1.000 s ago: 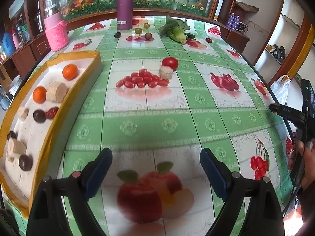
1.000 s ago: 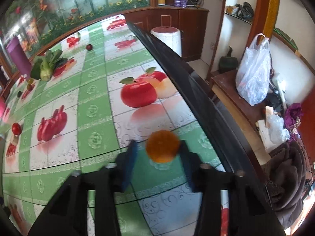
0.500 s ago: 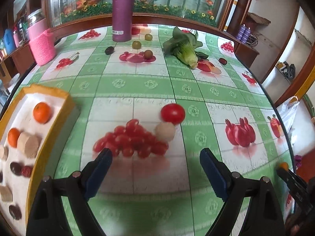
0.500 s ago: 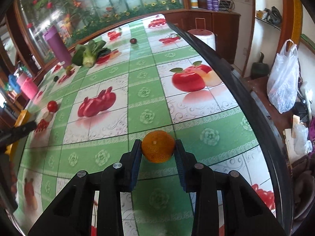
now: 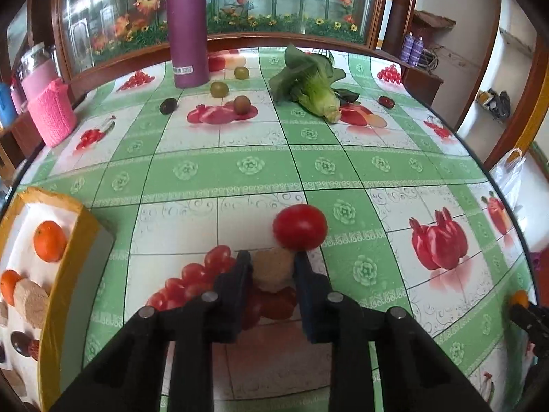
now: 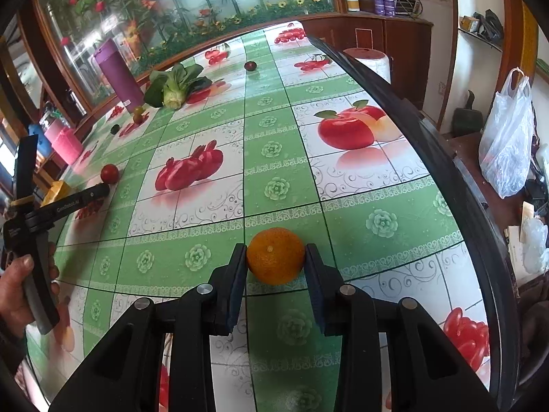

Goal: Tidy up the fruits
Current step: 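Carry the orange and round bread piece over the white tray with both tools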

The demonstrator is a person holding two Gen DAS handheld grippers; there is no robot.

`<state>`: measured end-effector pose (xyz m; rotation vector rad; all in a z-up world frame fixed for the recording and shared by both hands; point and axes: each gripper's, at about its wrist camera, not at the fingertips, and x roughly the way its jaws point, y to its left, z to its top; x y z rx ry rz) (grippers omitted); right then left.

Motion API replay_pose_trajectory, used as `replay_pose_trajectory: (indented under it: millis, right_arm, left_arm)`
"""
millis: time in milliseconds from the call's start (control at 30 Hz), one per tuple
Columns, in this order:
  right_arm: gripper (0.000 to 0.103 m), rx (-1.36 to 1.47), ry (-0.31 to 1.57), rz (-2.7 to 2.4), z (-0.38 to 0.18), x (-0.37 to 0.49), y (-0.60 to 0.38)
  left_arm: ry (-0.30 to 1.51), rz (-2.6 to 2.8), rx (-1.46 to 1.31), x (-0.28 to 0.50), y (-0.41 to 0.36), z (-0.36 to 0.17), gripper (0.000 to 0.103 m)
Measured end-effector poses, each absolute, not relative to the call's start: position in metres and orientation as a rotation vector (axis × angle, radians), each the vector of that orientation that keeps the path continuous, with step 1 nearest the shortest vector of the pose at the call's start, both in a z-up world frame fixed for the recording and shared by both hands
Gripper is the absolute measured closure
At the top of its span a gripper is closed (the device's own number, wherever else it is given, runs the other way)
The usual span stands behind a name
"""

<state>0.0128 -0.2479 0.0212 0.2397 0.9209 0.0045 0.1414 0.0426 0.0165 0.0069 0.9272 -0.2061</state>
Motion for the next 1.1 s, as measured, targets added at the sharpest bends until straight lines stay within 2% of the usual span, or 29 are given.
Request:
replay_pose_trajectory:
  millis: [367,1100]
  right_arm:
    - [0.07,0.144,0.913,0.087,0.029,0.009,-0.211]
    - [0.07,-0.011,0.971,0.34,0.024,-0.011,-0.102]
  left_arm:
    - [0.933,-0.281,-0.092,0.092,0.055,0.038,0.075]
    - [0.923,-0.163,-0.099,-0.02,0.11,0.057,0.074]
